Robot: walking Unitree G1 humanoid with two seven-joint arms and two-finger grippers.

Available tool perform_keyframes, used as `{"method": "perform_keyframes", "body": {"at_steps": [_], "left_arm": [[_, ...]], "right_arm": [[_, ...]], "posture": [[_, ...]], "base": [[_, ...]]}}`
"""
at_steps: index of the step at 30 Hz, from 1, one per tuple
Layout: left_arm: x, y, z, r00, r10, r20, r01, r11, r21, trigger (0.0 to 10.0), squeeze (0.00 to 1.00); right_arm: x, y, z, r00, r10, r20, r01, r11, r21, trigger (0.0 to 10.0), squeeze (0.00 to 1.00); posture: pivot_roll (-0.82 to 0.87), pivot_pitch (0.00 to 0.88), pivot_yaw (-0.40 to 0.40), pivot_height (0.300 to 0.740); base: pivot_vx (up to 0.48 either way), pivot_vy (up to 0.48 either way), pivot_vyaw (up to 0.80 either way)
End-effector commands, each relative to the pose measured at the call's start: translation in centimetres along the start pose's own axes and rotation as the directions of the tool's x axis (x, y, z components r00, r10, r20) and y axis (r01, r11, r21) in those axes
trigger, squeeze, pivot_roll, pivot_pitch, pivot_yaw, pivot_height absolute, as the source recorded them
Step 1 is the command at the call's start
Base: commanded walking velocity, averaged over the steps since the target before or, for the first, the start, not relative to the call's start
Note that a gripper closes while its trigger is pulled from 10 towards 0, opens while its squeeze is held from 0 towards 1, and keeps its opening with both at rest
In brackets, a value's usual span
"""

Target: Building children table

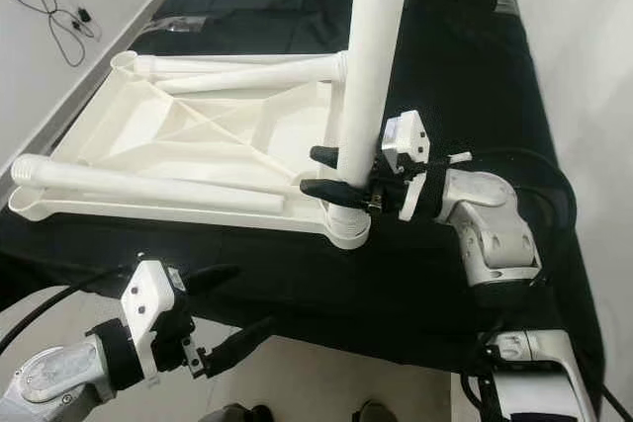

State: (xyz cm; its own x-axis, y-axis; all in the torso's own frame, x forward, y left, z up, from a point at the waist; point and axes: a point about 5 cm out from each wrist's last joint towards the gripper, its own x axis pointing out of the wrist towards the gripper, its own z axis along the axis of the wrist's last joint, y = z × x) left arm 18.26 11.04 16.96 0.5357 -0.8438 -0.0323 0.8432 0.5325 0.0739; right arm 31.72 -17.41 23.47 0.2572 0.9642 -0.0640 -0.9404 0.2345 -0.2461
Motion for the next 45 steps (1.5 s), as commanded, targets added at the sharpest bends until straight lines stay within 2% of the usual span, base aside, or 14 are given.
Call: {"method": "perform_keyframes", "body": {"at_steps": [1, 10, 13, 16, 20, 24, 29, 31, 33, 37, 39, 41, 44, 45], "left_arm": [[-0.1, -0.2, -0.2, 1.000, 0.003, -0.009, -0.003, 1.000, 0.007, 10.0, 0.00], [0.0, -0.5, -0.1, 1.000, -0.015, 0.000, 0.015, 1.000, 0.009, 10.0, 0.00], [0.0, -0.5, -0.1, 1.000, -0.016, 0.001, 0.016, 1.000, 0.010, 10.0, 0.00], [0.0, -0.6, 0.0, 1.000, -0.016, 0.007, 0.016, 1.000, 0.010, 10.0, 0.00], [0.0, -0.6, 0.1, 1.000, -0.015, 0.009, 0.015, 1.000, 0.010, 10.0, 0.00], [0.0, -0.6, 0.1, 1.000, -0.014, 0.009, 0.014, 1.000, 0.010, 10.0, 0.00], [0.0, -0.6, 0.1, 1.000, -0.014, 0.008, 0.014, 1.000, 0.011, 10.0, 0.00], [0.0, -0.6, 0.1, 1.000, -0.015, 0.007, 0.015, 1.000, 0.011, 10.0, 0.00], [0.0, -0.6, 0.1, 1.000, -0.017, 0.006, 0.017, 1.000, 0.011, 10.0, 0.00], [-0.1, -0.6, 0.1, 1.000, -0.017, 0.005, 0.017, 1.000, 0.011, 10.0, 0.00], [0.0, -0.5, 0.0, 1.000, -0.016, 0.006, 0.016, 1.000, 0.010, 10.0, 0.00], [0.1, -0.5, 0.0, 1.000, -0.015, 0.007, 0.015, 1.000, 0.008, 10.0, 0.00], [0.1, -0.5, 0.0, 1.000, -0.015, 0.008, 0.015, 1.000, 0.007, 10.0, 0.00], [0.1, -0.5, 0.0, 1.000, -0.014, 0.009, 0.014, 1.000, 0.006, 10.0, 0.00]], "right_arm": [[1.0, 0.9, -1.5, 0.994, 0.108, -0.034, -0.106, 0.993, 0.058, 10.0, 0.00], [2.7, 1.0, -0.7, 0.959, 0.280, -0.052, -0.277, 0.959, 0.056, 10.0, 0.00], [3.0, 1.0, -0.6, 0.952, 0.303, -0.051, -0.300, 0.952, 0.054, 10.0, 0.00], [4.3, 0.9, -0.5, 0.935, 0.353, -0.032, -0.351, 0.935, 0.052, 10.0, 0.00], [5.0, 0.8, -0.6, 0.933, 0.360, -0.018, -0.359, 0.932, 0.046, 10.0, 0.00], [5.6, 0.8, -1.1, 0.947, 0.320, -0.011, -0.320, 0.947, 0.036, 10.0, 0.00], [6.0, 1.2, -1.8, 0.967, 0.255, -0.023, -0.255, 0.967, 0.024, 10.0, 0.00], [6.1, 1.3, -2.7, 0.979, 0.184, -0.084, -0.184, 0.983, 0.007, 10.0, 0.00], [6.0, 1.2, -2.9, 0.986, 0.136, -0.097, -0.135, 0.991, 0.010, 10.0, 0.00], [6.0, 1.1, -3.0, 0.989, 0.105, -0.102, -0.104, 0.995, 0.013, 10.0, 0.00], [6.0, 0.7, -3.2, 0.986, -0.075, -0.147, 0.083, 0.995, 0.052, 10.0, 0.00], [5.9, 0.6, -3.6, 0.955, -0.215, -0.203, 0.236, 0.968, 0.083, 10.0, 0.00], [5.9, 0.7, -3.8, 0.939, -0.260, -0.224, 0.289, 0.952, 0.105, 10.0, 0.00], [5.7, 0.8, -4.1, 0.920, -0.304, -0.247, 0.340, 0.933, 0.119, 10.0, 0.00]], "posture": [[0.02, 0.245, 0.106, 0.740], [0.03, 0.255, 0.098, 0.740], [0.03, 0.258, 0.097, 0.740], [0.04, 0.268, 0.094, 0.740], [0.04, 0.271, 0.092, 0.740], [0.04, 0.275, 0.093, 0.740], [0.04, 0.277, 0.095, 0.740], [0.04, 0.279, 0.096, 0.740], [0.03, 0.278, 0.095, 0.740], [0.03, 0.279, 0.095, 0.740], [0.02, 0.277, 0.088, 0.740], [0.02, 0.278, 0.085, 0.740], [0.01, 0.278, 0.084, 0.740], [0.01, 0.277, 0.081, 0.740]], "base": [[0.000, 0.000, 0.00], [0.000, 0.000, 0.00], [0.000, 0.000, 0.00], [0.000, 0.000, 0.00], [0.000, 0.000, 0.00], [0.000, 0.000, 0.00], [0.000, 0.000, 0.00], [0.000, 0.000, 0.00], [0.000, 0.000, 0.00], [0.000, 0.000, 0.00], [0.000, 0.000, 0.00], [0.000, 0.000, 0.00], [0.000, 0.000, 0.00], [0.000, 0.000, 0.00]]}}
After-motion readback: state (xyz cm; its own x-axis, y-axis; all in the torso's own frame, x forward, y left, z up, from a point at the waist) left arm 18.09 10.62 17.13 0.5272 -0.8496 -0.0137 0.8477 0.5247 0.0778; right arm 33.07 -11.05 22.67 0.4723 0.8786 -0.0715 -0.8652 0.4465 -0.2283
